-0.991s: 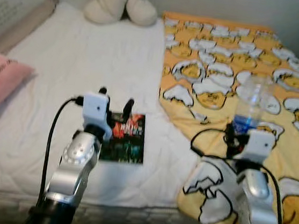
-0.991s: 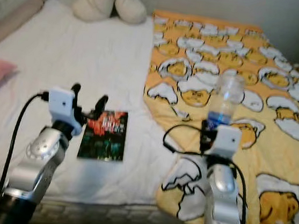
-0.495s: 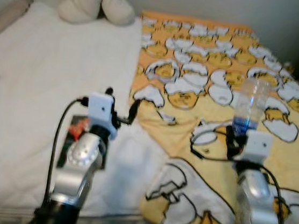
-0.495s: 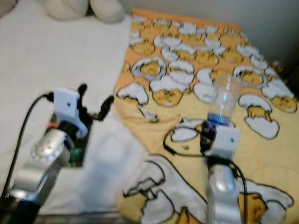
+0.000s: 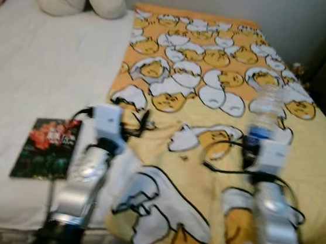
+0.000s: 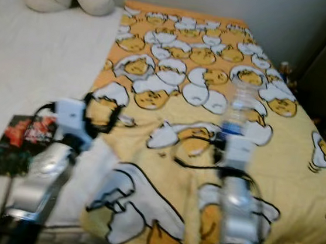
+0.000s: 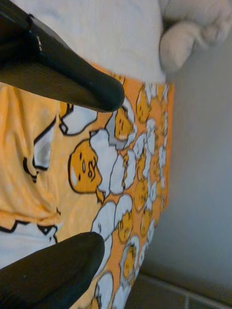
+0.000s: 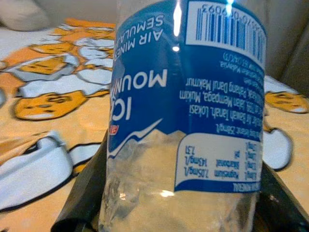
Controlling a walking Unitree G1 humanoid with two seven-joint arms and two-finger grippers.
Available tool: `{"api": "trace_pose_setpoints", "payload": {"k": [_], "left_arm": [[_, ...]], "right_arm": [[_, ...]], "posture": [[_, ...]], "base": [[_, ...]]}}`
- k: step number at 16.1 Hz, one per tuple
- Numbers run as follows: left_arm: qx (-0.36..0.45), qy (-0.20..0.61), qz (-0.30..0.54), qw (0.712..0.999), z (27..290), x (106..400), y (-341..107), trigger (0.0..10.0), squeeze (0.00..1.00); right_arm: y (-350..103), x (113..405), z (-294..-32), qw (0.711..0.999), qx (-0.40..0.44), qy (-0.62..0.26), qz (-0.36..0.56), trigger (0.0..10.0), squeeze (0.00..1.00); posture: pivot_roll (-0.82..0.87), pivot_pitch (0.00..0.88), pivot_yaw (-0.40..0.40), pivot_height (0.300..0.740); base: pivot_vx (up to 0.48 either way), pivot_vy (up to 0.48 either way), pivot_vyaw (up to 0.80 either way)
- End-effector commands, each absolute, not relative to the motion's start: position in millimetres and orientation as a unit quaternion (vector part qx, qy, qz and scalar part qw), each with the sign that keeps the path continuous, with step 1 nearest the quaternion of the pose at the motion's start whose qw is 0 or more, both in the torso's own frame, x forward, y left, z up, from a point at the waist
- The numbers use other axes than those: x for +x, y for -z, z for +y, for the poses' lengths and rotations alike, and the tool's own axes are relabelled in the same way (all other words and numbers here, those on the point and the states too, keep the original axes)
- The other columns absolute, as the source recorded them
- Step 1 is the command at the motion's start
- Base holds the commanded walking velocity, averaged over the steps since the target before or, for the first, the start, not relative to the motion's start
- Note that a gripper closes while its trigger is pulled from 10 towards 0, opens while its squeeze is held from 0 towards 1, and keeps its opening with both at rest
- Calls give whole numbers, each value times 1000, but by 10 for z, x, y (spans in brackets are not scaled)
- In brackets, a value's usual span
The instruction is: Clean up the room
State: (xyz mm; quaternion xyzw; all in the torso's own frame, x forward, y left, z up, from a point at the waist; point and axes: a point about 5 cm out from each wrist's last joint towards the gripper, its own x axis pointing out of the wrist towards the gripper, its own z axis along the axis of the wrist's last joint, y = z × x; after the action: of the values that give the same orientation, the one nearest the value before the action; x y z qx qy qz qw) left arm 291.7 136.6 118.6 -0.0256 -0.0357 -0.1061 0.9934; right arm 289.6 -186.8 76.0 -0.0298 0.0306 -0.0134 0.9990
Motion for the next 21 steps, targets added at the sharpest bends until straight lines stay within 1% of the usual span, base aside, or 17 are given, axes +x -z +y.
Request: {"api": "trace_pose_setpoints", "payload": {"k": [1,10,13,18,20,21], "left_arm": [[-33,123,-48,991,1280,2912,-1251,10000,0],[-24,149,-46,987,1237,2922,-1279,10000,0],[-23,130,-26,991,1301,2967,-1212,10000,0],[-26,136,-15,990,1270,2922,-1155,10000,0],[-26,137,-13,990,1271,2929,-1147,10000,0],[-25,127,-17,991,1301,2967,-1170,10000,0]], "right_arm": [[-795,2897,-1956,999,-38,27,24,10000,0],[-737,2859,-1933,998,-33,40,29,10000,0],[-729,2820,-1929,998,-28,42,28,10000,0],[-735,2785,-1912,999,-12,27,28,10000,0],[-710,2767,-1911,999,-12,28,32,10000,0],[-667,2749,-1936,999,-12,32,42,10000,0]], "posture": [[-73,0,3,740],[-85,0,37,740],[-97,0,41,740],[-103,0,39,740],[-103,0,39,732],[-103,0,41,732]], "base": [[0,-431,0],[0,-435,0],[283,-384,0],[299,-372,0],[304,-368,-497],[0,0,-506]]}}
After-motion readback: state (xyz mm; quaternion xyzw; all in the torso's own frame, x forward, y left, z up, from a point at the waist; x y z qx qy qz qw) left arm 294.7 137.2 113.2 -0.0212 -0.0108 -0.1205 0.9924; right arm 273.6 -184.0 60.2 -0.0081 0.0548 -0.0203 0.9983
